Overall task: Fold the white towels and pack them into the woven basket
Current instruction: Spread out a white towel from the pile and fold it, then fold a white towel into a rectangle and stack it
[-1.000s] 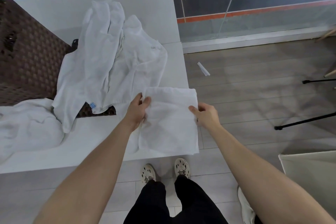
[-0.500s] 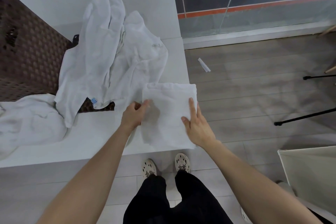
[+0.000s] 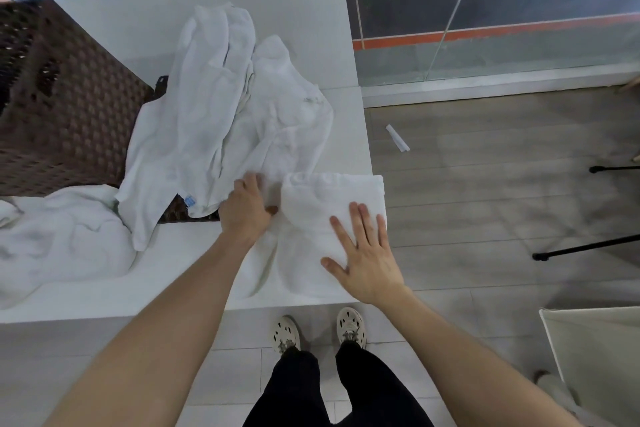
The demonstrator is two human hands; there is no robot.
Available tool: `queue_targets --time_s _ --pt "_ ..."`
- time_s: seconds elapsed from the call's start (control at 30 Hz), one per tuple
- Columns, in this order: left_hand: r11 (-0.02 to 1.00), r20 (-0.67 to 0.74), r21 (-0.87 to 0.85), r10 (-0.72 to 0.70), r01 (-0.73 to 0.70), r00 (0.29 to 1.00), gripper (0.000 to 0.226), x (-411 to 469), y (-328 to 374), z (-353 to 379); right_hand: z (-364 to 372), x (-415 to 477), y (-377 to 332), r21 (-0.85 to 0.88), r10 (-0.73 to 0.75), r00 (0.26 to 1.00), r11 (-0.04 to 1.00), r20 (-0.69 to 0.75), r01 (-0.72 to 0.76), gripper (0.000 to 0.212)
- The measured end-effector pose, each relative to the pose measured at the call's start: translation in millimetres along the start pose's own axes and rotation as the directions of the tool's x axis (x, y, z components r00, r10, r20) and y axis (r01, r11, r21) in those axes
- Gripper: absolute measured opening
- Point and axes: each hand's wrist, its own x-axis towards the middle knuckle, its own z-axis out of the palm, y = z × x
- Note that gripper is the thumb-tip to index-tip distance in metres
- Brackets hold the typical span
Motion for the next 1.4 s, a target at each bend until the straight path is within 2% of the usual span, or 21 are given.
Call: queue_targets --time_s 0.1,0.17,0.23,0.3,0.37,0.4,0.53,0.63,0.7,0.77,0.83,0.97,1.0,1.07,1.13,1.27,1.33,1.4 --pt "1.0 0.104 -0.027 -0.013 0.016 0.994 0.045 18 -4 -6 -2 1 2 0.016 -0.01 0.999 1.0 0.03 0.009 0.089" --pt "0.997 0.137 -0.074 -0.008 0.018 0.991 0.037 22 -7 -11 -6 1 1 0.037 -0.002 0.998 0.999 0.066 0.0 0.098" --pt "0.982 0.09 -0.182 -0.038 0.054 0.995 0.032 24 -11 -28 -10 0 0 0.062 0.003 0.994 0.998 0.11 -0.009 0.109" --pt "0.948 -0.055 -0.307 -0.106 0.085 0.993 0.029 27 -16 -54 -15 2 0 0.069 0.006 0.992 0.997 0.13 -0.016 0.115" --pt "0.86 -0.179 -0.497 -0.233 0.117 0.956 0.028 30 -24 -89 -17 5 0 0.06 0.015 0.988 0.998 0.151 -0.024 0.118" --pt "0.801 -0.198 -0.583 -0.3 0.134 0.933 0.029 32 -31 -104 -17 8 0 0.06 0.02 0.988 0.998 0.155 -0.029 0.118" --pt "0.594 -0.142 -0.788 -0.429 0.16 0.892 0.033 42 -70 -136 -20 18 -1 0.08 0.024 0.991 0.996 0.13 -0.035 0.119" --pt "0.579 -0.113 -0.782 -0.496 0.231 0.861 0.033 40 -86 -137 -18 21 0 0.095 0.0 0.993 0.995 0.118 -0.011 0.118" --pt "0.618 -0.111 -0.743 -0.492 0.257 0.864 0.038 36 -93 -135 -21 20 1 0.1 -0.019 0.991 0.995 0.132 0.006 0.116" --pt "0.642 -0.126 -0.73 -0.462 0.233 0.878 0.04 31 -103 -135 -24 21 4 0.096 -0.033 0.99 0.995 0.137 0.02 0.109" --pt "0.597 -0.109 -0.775 -0.448 0.206 0.888 0.034 31 -113 -142 -24 21 7 0.116 -0.032 0.998 0.993 0.06 0.025 0.092" --pt "0.322 -0.035 -0.935 -0.501 0.149 0.865 0.022 44 -123 -177 -28 26 9 0.264 0.03 0.968 0.964 -0.25 0.038 0.038" --pt "0.286 -0.033 -0.95 -0.494 0.127 0.869 0.014 47 -123 -189 -33 31 5 0.287 0.054 0.948 0.957 -0.313 0.04 0.027" --pt "0.321 -0.073 -0.944 -0.423 0.074 0.903 0.01 52 -118 -213 -55 47 -17 0.347 0.14 0.929 0.938 -0.343 -0.013 0.023" --pt "0.363 -0.12 -0.932 -0.292 -0.006 0.949 0.024 58 -117 -233 -86 68 -49 0.433 0.193 0.928 0.9 -0.319 -0.038 0.025" --pt "0.539 -0.128 -0.833 0.029 -0.123 0.991 0.034 59 -128 -269 -156 123 -120 0.557 0.168 0.918 0.828 -0.36 0.067 0.032" --pt "0.586 -0.123 -0.781 0.196 -0.217 0.973 0.039 56 -133 -286 -191 145 -159 0.612 0.166 0.908 0.782 -0.385 0.117 0.049" --pt "0.621 -0.102 -0.72 0.346 -0.309 0.933 0.039 50 -136 -297 -226 160 -195 0.686 0.139 0.94 0.718 -0.311 0.121 0.075"
